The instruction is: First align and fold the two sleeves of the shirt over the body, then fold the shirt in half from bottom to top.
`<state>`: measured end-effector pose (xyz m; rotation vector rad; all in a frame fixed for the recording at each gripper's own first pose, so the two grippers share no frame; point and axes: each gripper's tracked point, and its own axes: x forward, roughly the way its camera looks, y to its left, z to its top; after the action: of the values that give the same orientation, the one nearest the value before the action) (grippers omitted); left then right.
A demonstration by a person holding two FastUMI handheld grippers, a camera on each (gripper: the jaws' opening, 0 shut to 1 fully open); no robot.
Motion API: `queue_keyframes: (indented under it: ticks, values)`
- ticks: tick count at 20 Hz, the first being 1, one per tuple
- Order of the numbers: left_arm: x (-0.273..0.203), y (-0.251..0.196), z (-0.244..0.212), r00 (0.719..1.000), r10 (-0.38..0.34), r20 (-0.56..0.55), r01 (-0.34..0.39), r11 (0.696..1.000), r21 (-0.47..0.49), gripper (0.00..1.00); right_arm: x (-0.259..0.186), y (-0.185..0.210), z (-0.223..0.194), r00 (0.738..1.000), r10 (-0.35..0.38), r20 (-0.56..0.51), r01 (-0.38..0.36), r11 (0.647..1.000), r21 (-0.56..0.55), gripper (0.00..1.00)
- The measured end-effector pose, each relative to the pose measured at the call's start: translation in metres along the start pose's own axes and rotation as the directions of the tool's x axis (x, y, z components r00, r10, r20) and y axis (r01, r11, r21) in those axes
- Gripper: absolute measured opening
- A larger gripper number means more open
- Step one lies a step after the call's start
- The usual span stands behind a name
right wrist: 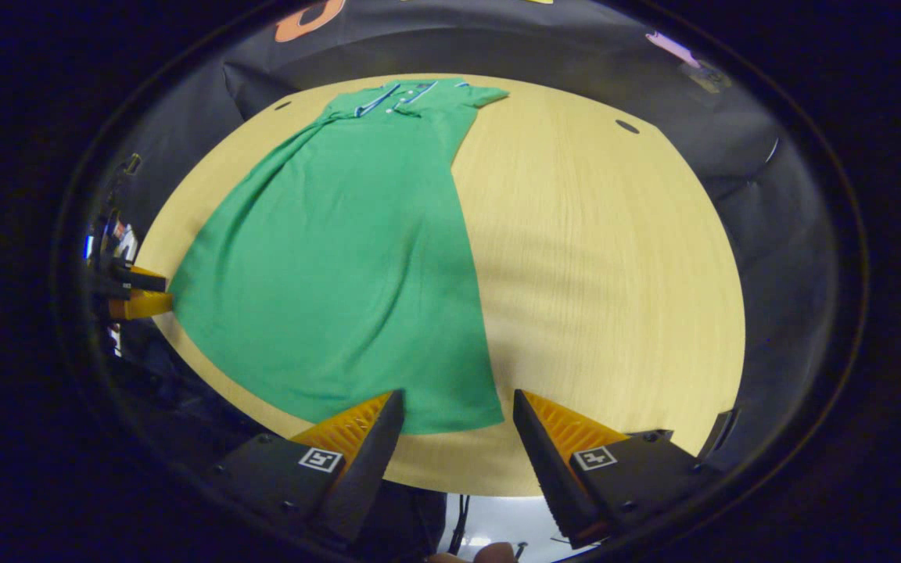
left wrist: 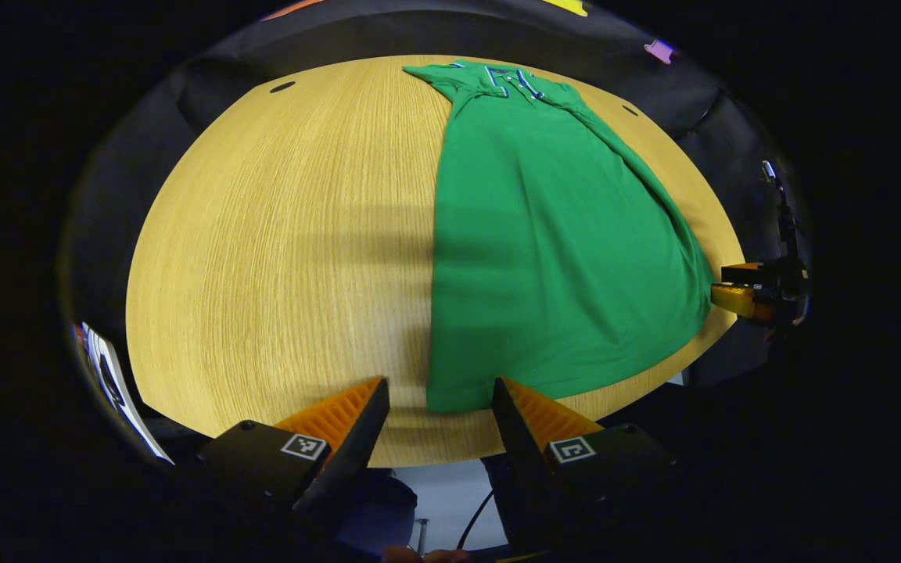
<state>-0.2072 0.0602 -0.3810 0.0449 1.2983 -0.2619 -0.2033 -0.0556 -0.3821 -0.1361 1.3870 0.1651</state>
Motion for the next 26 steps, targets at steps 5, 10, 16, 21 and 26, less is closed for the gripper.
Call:
queue_keyframes:
  ticks: [5, 10, 16, 21, 26]
  values:
    - [0.000, 0.000, -0.003, 0.997, 0.058, -0.048, -0.056, 0.998, 0.034, 0.88, 0.001, 0.000, 0.003, 1.000, 0.013, 0.005, -0.013, 1.000, 0.017, 0.92]
    - [0.003, -0.011, -0.001, 0.996, 0.065, -0.066, -0.064, 0.998, 0.008, 0.95, 0.001, 0.004, 0.008, 1.000, 0.025, -0.012, -0.026, 0.999, -0.022, 0.76]
    - [0.005, -0.028, 0.002, 0.999, -0.012, -0.035, 0.012, 1.000, -0.017, 0.07, 0.003, 0.010, 0.012, 0.999, 0.035, -0.035, -0.034, 0.999, 0.037, 0.10]
    - [-0.019, -0.052, 0.009, 0.964, -0.265, -0.023, 0.247, 0.925, -0.287, 0.04, -0.007, 0.010, 0.011, 0.992, 0.115, -0.057, -0.106, 0.983, 0.151, 0.02]
    - [-0.042, -0.057, 0.029, 0.953, -0.302, 0.032, 0.300, 0.918, -0.260, 0.04, -0.040, 0.003, 0.027, 0.987, 0.162, 0.000, -0.160, 0.972, 0.174, 0.02]
